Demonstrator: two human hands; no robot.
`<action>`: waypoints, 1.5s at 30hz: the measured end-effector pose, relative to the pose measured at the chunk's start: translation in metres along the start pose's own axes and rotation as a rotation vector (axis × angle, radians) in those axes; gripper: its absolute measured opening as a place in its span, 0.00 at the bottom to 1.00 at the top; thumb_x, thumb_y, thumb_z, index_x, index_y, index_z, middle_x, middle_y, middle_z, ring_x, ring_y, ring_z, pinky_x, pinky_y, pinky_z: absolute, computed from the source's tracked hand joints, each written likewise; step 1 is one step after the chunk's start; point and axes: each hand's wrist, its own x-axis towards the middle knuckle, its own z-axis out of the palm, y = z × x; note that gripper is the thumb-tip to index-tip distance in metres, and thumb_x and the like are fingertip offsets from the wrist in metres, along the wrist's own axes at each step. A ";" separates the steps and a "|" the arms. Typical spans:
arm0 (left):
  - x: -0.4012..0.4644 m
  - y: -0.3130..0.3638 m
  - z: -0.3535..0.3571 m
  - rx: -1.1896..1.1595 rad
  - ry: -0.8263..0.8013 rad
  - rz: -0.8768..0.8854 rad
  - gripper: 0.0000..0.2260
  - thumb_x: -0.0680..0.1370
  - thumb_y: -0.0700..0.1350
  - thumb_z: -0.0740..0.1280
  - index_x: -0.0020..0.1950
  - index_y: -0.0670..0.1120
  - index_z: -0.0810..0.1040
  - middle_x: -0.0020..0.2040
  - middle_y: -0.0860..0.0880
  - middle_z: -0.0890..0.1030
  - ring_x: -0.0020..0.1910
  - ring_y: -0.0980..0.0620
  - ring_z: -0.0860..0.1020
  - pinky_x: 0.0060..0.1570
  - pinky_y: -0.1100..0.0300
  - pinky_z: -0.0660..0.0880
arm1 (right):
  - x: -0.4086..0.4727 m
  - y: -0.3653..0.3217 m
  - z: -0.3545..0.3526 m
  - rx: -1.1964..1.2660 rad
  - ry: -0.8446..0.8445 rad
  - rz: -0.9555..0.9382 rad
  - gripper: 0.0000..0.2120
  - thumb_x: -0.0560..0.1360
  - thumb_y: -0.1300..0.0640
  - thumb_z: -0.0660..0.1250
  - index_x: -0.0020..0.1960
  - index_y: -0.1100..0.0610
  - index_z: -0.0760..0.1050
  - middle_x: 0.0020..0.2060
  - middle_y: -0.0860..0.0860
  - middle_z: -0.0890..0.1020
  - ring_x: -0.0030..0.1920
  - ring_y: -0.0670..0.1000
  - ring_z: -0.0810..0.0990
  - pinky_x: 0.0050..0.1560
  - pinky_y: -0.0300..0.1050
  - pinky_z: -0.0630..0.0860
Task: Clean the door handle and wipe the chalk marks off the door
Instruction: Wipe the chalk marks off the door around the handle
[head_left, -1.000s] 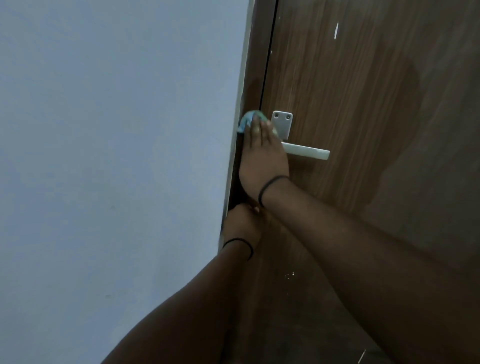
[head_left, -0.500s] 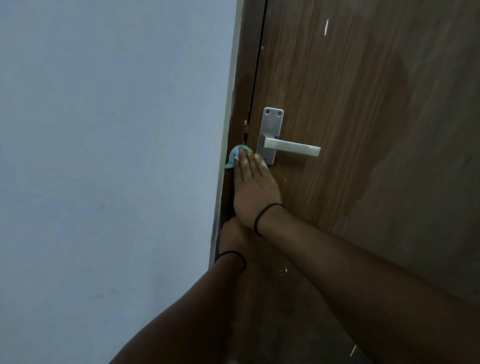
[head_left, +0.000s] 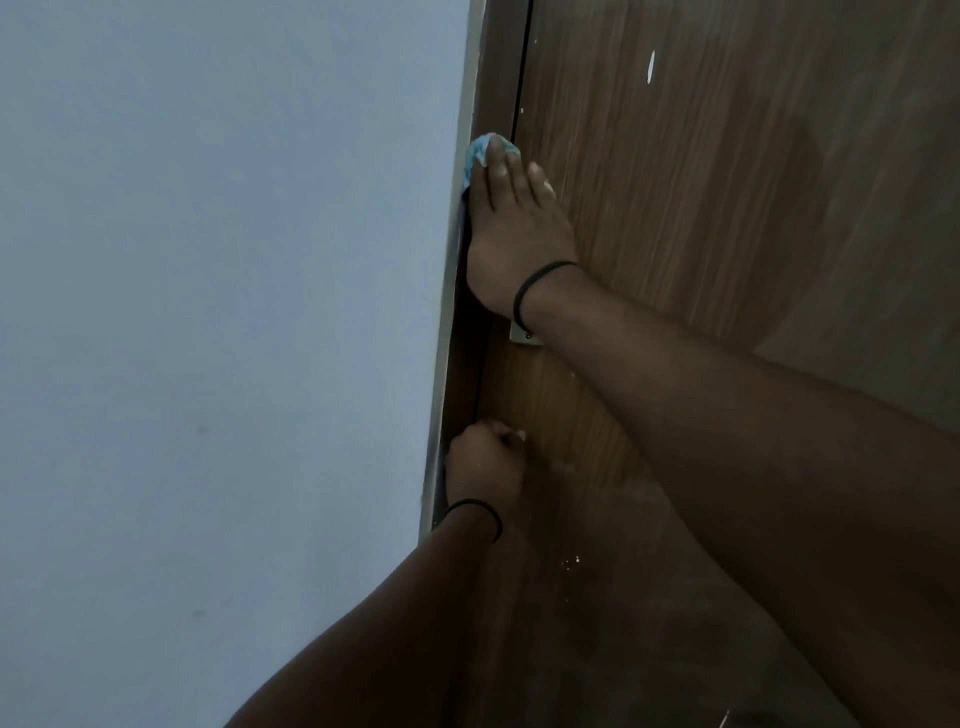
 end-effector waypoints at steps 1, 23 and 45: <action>0.001 -0.002 0.002 0.004 0.002 -0.002 0.08 0.79 0.50 0.65 0.43 0.51 0.82 0.32 0.60 0.75 0.32 0.64 0.72 0.29 0.70 0.61 | -0.002 0.002 0.001 0.013 0.004 -0.019 0.29 0.80 0.60 0.47 0.77 0.64 0.41 0.77 0.61 0.42 0.78 0.58 0.42 0.77 0.53 0.42; 0.024 0.053 -0.007 -0.389 0.361 0.201 0.12 0.84 0.51 0.54 0.48 0.50 0.74 0.36 0.51 0.78 0.34 0.59 0.76 0.32 0.69 0.67 | 0.014 0.067 -0.009 0.090 0.188 0.154 0.27 0.83 0.55 0.46 0.78 0.63 0.44 0.78 0.61 0.46 0.78 0.57 0.45 0.78 0.53 0.46; 0.024 0.079 -0.021 -0.404 0.430 0.188 0.05 0.83 0.49 0.57 0.51 0.52 0.71 0.42 0.54 0.78 0.41 0.59 0.77 0.36 0.70 0.67 | -0.019 0.093 -0.001 0.404 0.196 -0.057 0.10 0.76 0.64 0.64 0.54 0.59 0.81 0.56 0.54 0.81 0.54 0.47 0.76 0.50 0.25 0.64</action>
